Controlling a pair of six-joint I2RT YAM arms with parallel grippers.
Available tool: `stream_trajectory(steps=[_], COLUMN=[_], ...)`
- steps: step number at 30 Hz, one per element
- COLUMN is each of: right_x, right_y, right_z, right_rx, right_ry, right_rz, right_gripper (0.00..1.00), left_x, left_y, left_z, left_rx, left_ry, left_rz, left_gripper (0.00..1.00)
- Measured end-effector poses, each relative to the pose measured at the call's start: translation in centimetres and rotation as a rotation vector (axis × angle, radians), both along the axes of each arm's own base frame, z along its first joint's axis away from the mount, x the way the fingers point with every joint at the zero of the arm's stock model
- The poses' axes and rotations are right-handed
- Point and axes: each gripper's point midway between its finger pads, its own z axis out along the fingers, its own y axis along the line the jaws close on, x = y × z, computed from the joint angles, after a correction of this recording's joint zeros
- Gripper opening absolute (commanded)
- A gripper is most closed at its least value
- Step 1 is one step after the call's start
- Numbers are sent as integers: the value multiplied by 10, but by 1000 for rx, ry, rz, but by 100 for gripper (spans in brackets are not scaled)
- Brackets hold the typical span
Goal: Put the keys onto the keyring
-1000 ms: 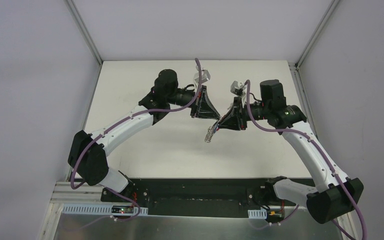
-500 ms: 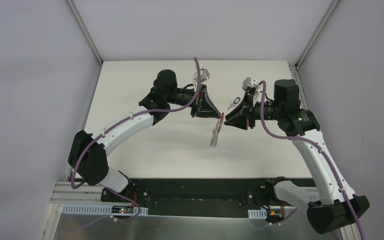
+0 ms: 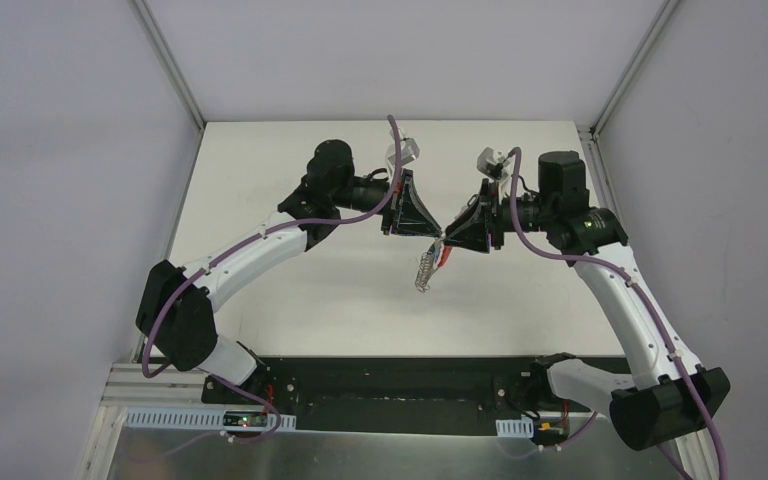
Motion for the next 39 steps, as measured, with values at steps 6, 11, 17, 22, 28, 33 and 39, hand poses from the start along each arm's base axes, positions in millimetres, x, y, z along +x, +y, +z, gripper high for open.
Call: stream_trajectory(steps=[6,11,17,22,28,33,39], right_x=[-2,-5,-6,-6,-6,-6,-13], right_y=[4,5,8,8,9,8,8], right_z=[3,4,5,4,3,1,-9], right_rx=[16,25,29,31,32,24,-48], right_ry=[7,14,14,19,30,15,-27], right_rz=[21,34,47,50,48,50,77], right_gripper=[27,19,18,12,0,0,0], left_x=[0,0,1,1,1,2,0], left_y=[0,0,0,0,0,0,2], left_z=[0,0,0,0,-1,-2,-14], left_rx=[0,0,0,1,2,5,53], left_ry=[0,0,1,1,1,-5,-6], left_rz=[0,1,5,8,9,8,1], left_gripper=[0,0,0,0,0,1,27])
